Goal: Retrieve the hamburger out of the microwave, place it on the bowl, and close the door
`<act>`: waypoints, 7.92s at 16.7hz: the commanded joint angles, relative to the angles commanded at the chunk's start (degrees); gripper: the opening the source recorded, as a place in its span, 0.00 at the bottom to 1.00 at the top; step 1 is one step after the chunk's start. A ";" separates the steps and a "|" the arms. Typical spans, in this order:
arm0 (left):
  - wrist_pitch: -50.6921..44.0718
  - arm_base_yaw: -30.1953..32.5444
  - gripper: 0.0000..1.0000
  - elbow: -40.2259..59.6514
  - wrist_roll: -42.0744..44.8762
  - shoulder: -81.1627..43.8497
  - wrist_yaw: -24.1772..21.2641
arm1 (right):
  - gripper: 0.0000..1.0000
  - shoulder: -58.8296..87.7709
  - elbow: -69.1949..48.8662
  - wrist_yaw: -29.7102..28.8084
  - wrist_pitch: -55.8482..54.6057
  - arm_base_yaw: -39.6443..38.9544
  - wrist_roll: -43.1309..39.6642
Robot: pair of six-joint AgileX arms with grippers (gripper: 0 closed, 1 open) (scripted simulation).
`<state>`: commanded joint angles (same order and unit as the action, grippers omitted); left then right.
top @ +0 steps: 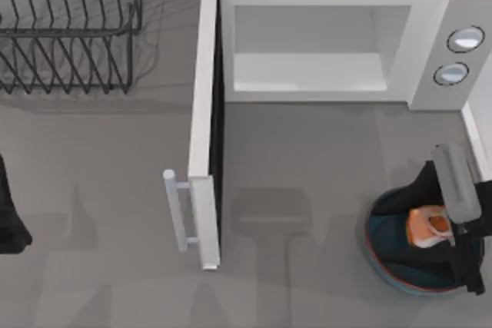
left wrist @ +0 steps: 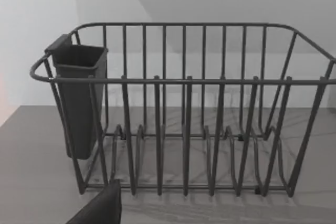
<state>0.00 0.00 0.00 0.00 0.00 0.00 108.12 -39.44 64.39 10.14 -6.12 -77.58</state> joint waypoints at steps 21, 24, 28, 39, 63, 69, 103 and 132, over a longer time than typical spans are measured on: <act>0.00 0.00 1.00 0.00 0.00 0.00 0.00 | 1.00 -85.18 28.52 -46.94 -6.17 5.06 56.98; 0.00 0.00 1.00 0.00 0.00 0.00 0.00 | 1.00 -98.32 34.25 -56.10 -8.25 5.62 68.24; 0.00 0.00 1.00 0.00 0.00 0.00 0.00 | 1.00 -107.27 38.96 -63.60 -9.97 6.07 76.76; 0.00 0.00 0.62 0.00 0.00 0.00 0.00 | 1.00 -108.12 39.45 -64.39 -10.14 6.12 77.58; -2.95 -8.23 0.00 4.58 0.03 -1.63 -8.23 | 1.00 -108.12 39.45 -64.39 -10.14 6.12 77.58; -3.96 -7.42 0.00 5.23 0.06 -0.88 -7.46 | 1.00 -108.12 39.45 -64.39 -10.14 6.12 77.58; -28.64 26.33 0.00 32.39 -15.25 -35.16 19.16 | 1.00 -108.12 39.45 -64.39 -10.14 6.12 77.58; -4.59 33.43 0.00 25.70 -23.72 -70.76 22.13 | 1.00 -108.12 39.45 -64.39 -10.14 6.12 77.58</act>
<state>-4.59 33.43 25.70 -23.72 -70.76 22.13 0.00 0.00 0.00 0.00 0.00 0.00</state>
